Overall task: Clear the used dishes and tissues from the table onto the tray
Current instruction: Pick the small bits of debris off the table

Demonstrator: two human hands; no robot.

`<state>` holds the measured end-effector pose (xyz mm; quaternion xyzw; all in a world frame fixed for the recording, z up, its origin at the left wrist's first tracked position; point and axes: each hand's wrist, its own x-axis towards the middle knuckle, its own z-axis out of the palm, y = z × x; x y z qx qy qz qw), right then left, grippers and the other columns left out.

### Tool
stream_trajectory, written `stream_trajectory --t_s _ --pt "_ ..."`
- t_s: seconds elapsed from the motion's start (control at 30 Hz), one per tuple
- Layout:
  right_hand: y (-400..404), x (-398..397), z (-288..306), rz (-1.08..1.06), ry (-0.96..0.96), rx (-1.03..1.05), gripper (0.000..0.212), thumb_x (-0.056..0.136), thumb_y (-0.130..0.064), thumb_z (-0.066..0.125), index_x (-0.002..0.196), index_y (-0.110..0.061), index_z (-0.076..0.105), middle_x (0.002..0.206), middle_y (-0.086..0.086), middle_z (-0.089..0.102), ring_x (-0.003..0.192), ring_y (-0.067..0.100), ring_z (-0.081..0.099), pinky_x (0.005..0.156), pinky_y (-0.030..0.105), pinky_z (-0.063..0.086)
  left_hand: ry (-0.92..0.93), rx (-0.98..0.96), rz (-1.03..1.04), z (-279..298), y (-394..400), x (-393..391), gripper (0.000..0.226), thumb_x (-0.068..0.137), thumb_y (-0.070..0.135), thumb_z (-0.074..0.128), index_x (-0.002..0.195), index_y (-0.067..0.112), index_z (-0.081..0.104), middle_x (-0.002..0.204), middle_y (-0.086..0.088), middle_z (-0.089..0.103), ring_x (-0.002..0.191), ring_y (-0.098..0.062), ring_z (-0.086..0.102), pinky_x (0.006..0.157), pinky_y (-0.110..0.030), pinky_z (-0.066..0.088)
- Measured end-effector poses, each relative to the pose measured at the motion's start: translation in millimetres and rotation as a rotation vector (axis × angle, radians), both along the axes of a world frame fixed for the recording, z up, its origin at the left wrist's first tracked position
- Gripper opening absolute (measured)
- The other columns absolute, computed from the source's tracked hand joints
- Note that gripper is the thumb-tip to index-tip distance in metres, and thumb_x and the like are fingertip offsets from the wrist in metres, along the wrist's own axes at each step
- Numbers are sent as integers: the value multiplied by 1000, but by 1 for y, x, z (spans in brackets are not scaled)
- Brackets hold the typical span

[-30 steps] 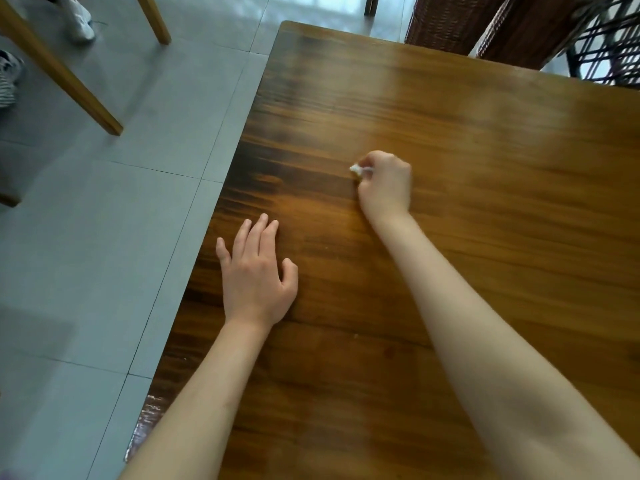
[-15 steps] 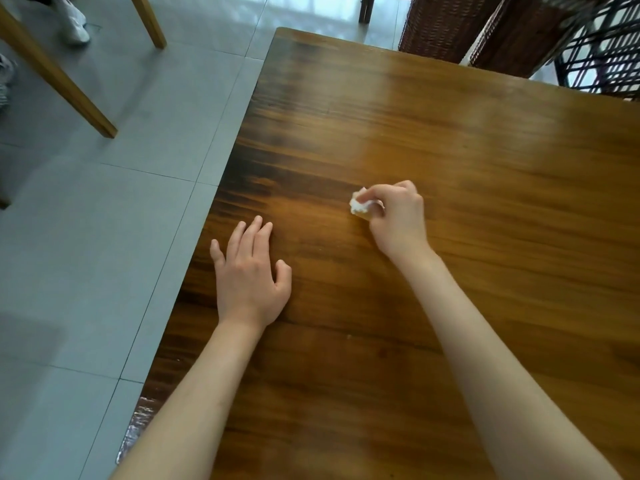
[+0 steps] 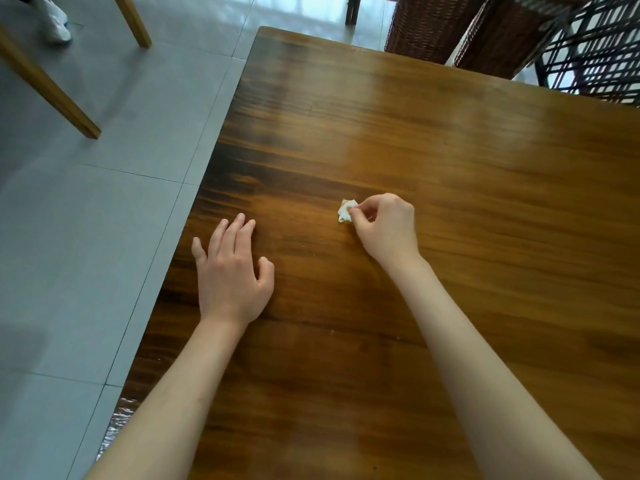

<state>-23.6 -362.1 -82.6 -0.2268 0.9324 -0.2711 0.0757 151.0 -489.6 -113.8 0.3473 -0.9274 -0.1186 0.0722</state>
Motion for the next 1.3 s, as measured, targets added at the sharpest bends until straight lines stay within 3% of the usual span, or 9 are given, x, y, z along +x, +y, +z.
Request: stream_trajectory --t_s 0.2,0.43,0.6,0.7,0.83,0.97,1.17,1.3 --pt "-3 8 -2 84 81 63 24 87 -15 63 109 -8 69 103 6 63 92 17 58 72 18 43 5 12 -2 1 1 1 56 82 37 44 133 14 50 143 -8 44 135 -30 36 110 -54 12" --pt "3 5 -1 207 161 120 16 87 -14 62 100 -8 70 99 6 64 95 19 53 73 24 43 1 14 -12 2 1 1 57 82 37 43 132 12 51 142 -10 45 134 -31 37 109 -55 15" --pt "17 -60 11 -127 109 -38 17 82 -18 68 96 -11 71 95 6 70 88 21 64 76 21 41 7 18 -15 2 0 1 57 82 37 44 132 12 51 141 -10 46 133 -32 38 109 -55 16" --pt "15 -85 3 -176 68 30 21 85 -18 66 105 -12 70 102 7 69 95 22 62 79 21 40 10 29 -14 2 0 1 57 81 37 44 132 12 51 142 -10 46 134 -32 38 109 -55 16" --pt "6 -76 -8 -122 92 94 22 91 -16 56 109 -9 68 106 12 60 99 27 58 86 31 46 7 30 -16 2 0 1 58 81 36 44 133 11 51 142 -10 46 133 -32 38 109 -55 17" --pt "2 -37 -10 64 128 70 21 92 -13 55 106 -5 69 96 11 59 90 24 57 82 35 51 8 31 -17 3 0 1 58 81 37 44 133 11 51 142 -10 46 134 -32 37 109 -56 18" --pt "6 45 -11 277 165 11 16 91 -10 56 96 -6 71 83 4 55 77 13 48 66 20 42 6 17 -22 1 0 2 58 82 38 42 134 13 49 143 -9 45 135 -31 36 109 -55 17" --pt "15 76 -5 362 103 -6 15 89 -10 60 97 -6 72 78 1 53 73 10 44 62 18 36 16 17 -17 0 0 1 58 83 38 41 135 13 48 144 -9 43 136 -30 34 110 -55 15"
